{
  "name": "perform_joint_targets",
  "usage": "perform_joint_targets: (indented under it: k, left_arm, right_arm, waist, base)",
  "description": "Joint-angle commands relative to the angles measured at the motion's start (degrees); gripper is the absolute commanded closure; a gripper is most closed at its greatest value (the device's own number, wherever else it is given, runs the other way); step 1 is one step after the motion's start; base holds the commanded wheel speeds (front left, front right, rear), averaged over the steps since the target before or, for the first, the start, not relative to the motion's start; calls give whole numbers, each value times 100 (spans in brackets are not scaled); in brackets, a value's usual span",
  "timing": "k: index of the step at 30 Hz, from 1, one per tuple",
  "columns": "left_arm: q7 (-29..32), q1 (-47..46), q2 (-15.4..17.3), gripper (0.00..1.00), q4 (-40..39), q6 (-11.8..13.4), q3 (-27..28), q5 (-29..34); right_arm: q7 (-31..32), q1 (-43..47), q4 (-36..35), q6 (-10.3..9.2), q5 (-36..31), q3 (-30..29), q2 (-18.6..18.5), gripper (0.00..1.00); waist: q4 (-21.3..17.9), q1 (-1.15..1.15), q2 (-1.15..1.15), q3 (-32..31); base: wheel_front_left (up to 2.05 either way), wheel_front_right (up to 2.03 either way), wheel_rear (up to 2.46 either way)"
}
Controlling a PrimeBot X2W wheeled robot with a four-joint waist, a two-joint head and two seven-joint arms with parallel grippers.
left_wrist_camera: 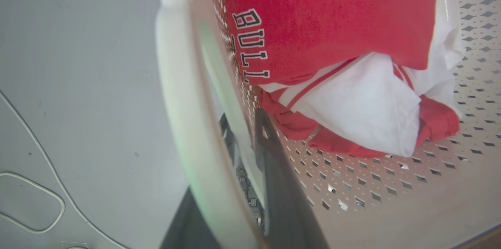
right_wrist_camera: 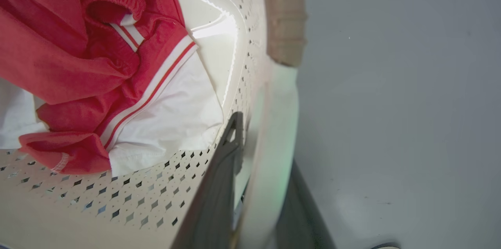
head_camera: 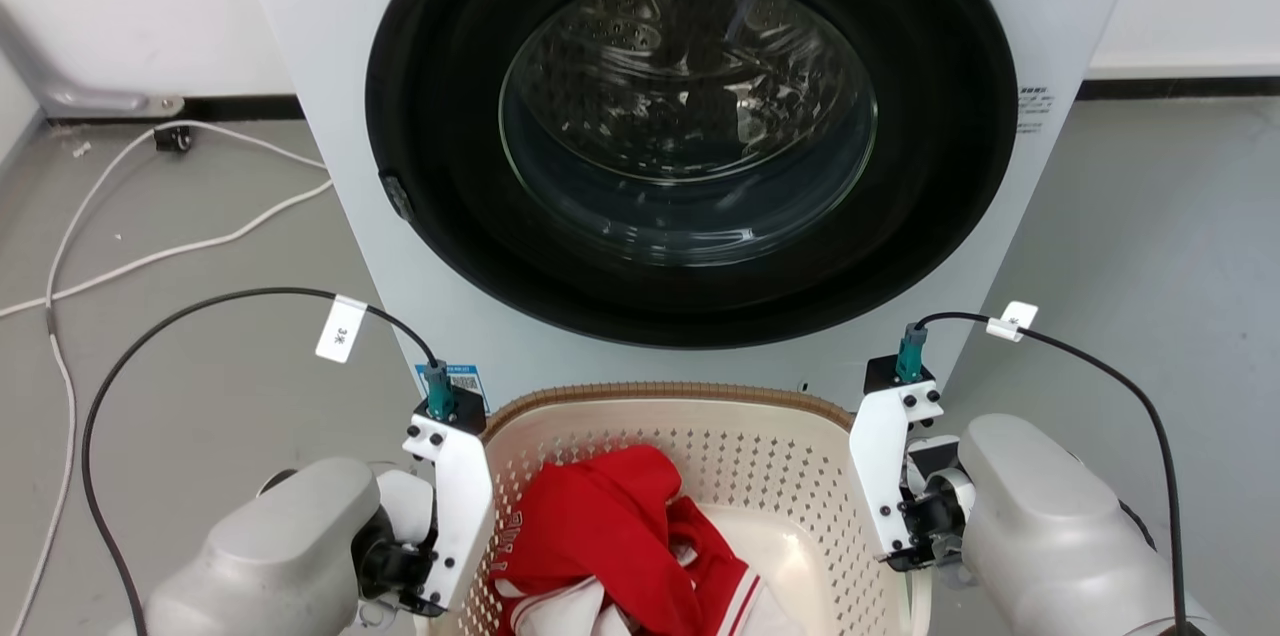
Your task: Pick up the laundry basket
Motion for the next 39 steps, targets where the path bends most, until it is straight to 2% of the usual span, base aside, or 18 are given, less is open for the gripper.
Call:
perform_joint_targets:
  k: [1,12,39]
  left_arm:
    - [117,134,131,100,8,-23,-76,20]
    - [362,392,122,100,-160,-28,-118,-107]
    - [456,308,138,100,-230,-45,-125,-107]
  right_arm:
    - [13,9,16,-6,-46,52,-130,100]
    - [234,-42,-52,-6,82,264,-129,100]
    - [306,-143,53,-5,258,464,-122,100]
  waist:
    - [-6,2,0,-88]
    - [-38,2,0,-331]
    - [-55,2,0,-330]
  base:
    - [0,0,0]
    - [0,0,0]
    - [0,0,0]
